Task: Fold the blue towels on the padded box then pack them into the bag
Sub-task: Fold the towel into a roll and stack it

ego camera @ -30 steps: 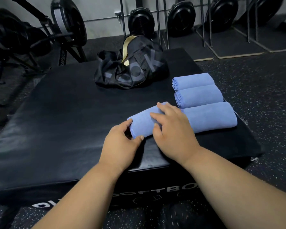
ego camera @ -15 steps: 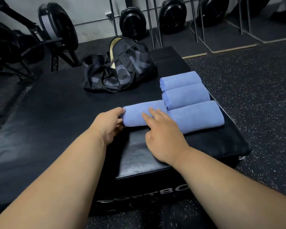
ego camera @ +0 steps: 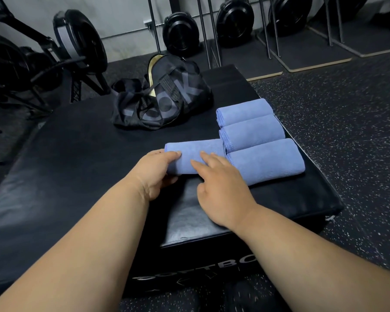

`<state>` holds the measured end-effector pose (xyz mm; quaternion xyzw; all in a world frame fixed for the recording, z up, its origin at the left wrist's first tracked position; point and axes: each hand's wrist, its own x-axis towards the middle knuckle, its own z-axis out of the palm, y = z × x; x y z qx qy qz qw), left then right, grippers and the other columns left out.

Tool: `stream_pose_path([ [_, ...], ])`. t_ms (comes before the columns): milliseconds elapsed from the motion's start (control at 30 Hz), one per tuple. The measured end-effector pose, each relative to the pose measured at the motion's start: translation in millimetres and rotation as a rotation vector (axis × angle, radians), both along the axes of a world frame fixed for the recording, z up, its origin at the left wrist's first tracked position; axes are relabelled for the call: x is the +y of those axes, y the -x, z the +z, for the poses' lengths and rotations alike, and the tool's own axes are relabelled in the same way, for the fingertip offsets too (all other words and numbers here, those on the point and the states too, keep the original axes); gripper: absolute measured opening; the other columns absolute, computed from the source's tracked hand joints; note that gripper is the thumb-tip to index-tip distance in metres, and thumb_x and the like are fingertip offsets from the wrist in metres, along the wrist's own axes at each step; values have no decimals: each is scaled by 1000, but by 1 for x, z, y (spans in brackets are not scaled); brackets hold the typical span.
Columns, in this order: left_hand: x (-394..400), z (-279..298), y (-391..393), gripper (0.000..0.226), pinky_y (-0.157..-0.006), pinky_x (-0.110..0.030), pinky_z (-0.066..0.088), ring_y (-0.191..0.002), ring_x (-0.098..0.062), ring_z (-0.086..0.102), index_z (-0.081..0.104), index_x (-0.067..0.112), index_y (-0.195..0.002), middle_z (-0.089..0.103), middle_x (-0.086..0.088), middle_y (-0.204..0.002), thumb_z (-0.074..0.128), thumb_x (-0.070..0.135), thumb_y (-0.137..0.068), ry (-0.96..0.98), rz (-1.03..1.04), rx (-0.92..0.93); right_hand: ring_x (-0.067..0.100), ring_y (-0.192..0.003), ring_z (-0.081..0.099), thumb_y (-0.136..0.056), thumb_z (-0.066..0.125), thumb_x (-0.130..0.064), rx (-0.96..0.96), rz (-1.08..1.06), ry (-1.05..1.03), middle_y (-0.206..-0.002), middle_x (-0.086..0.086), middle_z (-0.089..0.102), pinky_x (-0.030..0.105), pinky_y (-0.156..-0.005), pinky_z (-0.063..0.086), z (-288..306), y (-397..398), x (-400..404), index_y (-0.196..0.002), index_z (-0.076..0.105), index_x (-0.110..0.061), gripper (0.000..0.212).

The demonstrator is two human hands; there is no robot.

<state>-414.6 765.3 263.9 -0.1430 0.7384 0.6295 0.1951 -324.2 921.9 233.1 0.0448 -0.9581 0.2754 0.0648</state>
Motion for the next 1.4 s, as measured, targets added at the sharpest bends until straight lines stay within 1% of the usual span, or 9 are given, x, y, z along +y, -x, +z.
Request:
stream_pose_path([
  [167, 1, 6, 2, 34, -64, -29, 56, -90, -18, 67, 65, 15, -130, 73, -4, -109, 65, 16, -96, -86, 106, 135, 36, -145, 43, -86, 42, -18, 156, -55, 120, -159, 15, 48, 43, -122, 34, 2, 0, 3, -150, 56, -14, 65],
  [333, 11, 34, 13, 29, -58, -27, 55, -88, -18, 64, 61, 11, -121, 68, -6, -114, 64, 15, -93, -191, 242, 315, 33, -154, 30, -92, 53, -28, 342, -185, 198, -168, 12, 33, 52, -126, 26, 10, 1, 9, -158, 43, -20, 67],
  [433, 31, 46, 22, 51, -62, -30, 56, -95, -21, 66, 54, 5, -137, 67, -12, -128, 66, 17, -89, -227, 227, 350, 33, -156, 25, -93, 48, -37, 360, -252, 203, -171, 10, 26, 53, -126, 24, 12, 2, 12, -161, 38, -23, 71],
  [500, 51, 50, 26, 56, -62, -31, 56, -99, -25, 67, 52, 3, -138, 65, -15, -132, 67, 16, -86, -265, 173, 344, 33, -157, 23, -93, 46, -41, 377, -306, 228, -172, 10, 23, 53, -126, 23, 13, 3, 15, -162, 37, -24, 72],
  [700, 111, 53, 38, 12, -73, -31, 63, -92, -21, 69, 63, 9, -111, 69, -8, -104, 56, 10, -100, -414, 6, 157, 34, -157, 23, -94, 37, -41, 381, -428, 283, -172, 12, 24, 50, -127, 19, 12, 10, 37, -162, 37, -20, 71],
  [833, 134, 30, 49, 7, -88, -39, 63, -96, -26, 68, 61, 10, -104, 66, -10, -109, 54, 9, -104, -291, -5, 78, 33, -156, 24, -94, 28, -42, 311, -480, 295, -172, 13, 23, 50, -128, 17, 5, 13, 52, -162, 36, -19, 73],
  [1000, 129, 12, 60, 6, -69, -31, 55, -66, -17, 62, 66, 15, -94, 68, -4, -89, 64, 19, -99, -19, -10, 100, 34, -156, 26, -93, 19, -44, 250, -466, 250, -170, 14, 26, 52, -126, 19, -1, 18, 59, -161, 38, -18, 76],
  [1167, 126, 15, 58, 16, -65, -21, 51, -36, -3, 50, 61, 14, -86, 52, 10, -43, 64, 17, -102, -167, -48, 57, 34, -155, 28, -92, 18, -46, 238, -467, 232, -170, 14, 27, 52, -125, 21, -2, 20, 59, -161, 38, -18, 77],
  [1400, 127, 9, 61, 9, -77, -21, 56, -52, -5, 65, 70, 11, -100, 69, 4, -66, 69, 20, -100, -214, -90, 45, 33, -155, 29, -95, 18, -48, 222, -467, 192, -170, 14, 29, 51, -127, 19, -5, 19, 57, -162, 37, -18, 76],
])
